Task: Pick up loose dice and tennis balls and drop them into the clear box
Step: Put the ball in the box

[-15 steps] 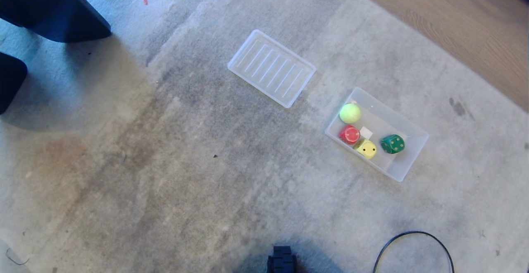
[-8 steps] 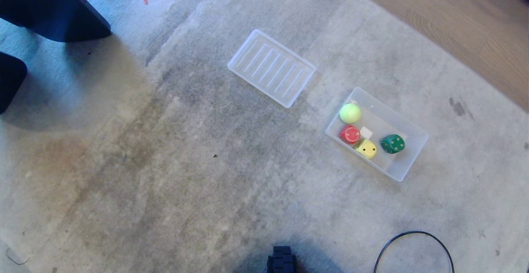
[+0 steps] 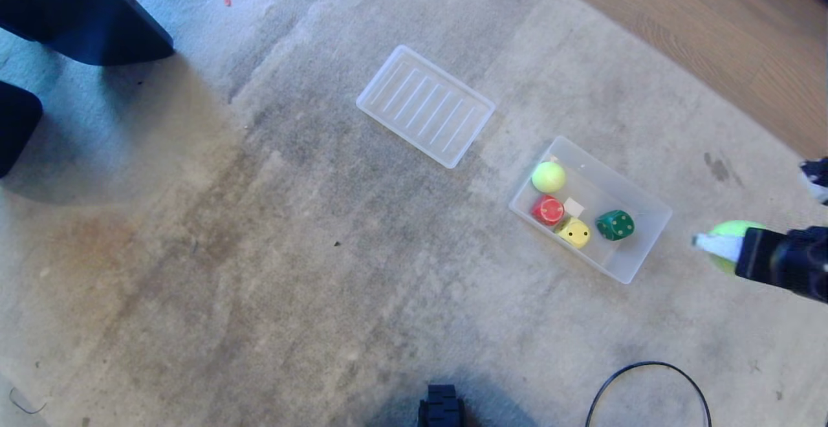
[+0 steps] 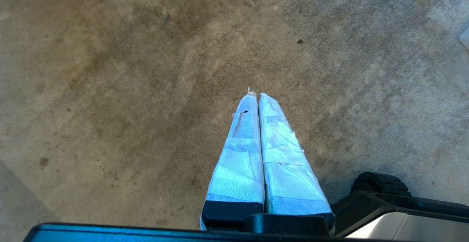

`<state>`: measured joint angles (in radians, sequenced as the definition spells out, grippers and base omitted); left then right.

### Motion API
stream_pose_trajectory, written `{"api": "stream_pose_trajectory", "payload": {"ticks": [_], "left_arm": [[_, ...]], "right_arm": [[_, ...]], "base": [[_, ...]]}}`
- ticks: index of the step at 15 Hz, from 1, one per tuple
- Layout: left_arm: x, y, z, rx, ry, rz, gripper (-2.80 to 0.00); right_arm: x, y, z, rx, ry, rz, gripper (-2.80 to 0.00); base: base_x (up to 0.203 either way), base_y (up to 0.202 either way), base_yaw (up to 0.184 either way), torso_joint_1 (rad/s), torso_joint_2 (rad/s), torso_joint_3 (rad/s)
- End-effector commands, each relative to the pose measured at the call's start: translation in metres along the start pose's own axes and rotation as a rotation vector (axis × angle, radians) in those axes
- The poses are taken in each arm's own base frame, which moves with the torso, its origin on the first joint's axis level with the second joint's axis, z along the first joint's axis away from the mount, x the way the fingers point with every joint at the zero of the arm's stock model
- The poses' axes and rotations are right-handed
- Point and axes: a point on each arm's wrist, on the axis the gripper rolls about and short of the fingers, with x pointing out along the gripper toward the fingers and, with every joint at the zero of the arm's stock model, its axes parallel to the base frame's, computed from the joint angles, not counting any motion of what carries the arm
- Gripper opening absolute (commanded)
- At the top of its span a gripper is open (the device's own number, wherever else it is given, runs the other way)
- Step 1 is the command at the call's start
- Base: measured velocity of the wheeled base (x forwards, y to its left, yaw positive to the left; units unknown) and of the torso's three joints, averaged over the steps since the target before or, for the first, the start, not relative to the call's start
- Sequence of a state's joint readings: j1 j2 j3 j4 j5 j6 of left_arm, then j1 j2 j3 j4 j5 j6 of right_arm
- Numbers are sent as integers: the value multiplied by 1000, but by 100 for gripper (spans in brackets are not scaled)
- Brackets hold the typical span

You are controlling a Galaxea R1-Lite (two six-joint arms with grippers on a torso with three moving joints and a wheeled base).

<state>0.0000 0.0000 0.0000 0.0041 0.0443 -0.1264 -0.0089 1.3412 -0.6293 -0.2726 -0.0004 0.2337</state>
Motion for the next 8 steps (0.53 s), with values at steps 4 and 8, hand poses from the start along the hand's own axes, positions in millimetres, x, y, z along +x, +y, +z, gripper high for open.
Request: {"api": "stream_pose_trajectory", "payload": {"ticks": [4, 8], "left_arm": [[0, 0, 0, -1, -1, 0, -280], [0, 0, 0, -1, 0, 0, -280]], "right_arm": [[111, -4, -15, 78, 81, 16, -280], [146, -3, -11, 111, 87, 44, -280]], "base": [[0, 0, 0, 0, 0, 0], [0, 0, 0, 0, 0, 0]]}}
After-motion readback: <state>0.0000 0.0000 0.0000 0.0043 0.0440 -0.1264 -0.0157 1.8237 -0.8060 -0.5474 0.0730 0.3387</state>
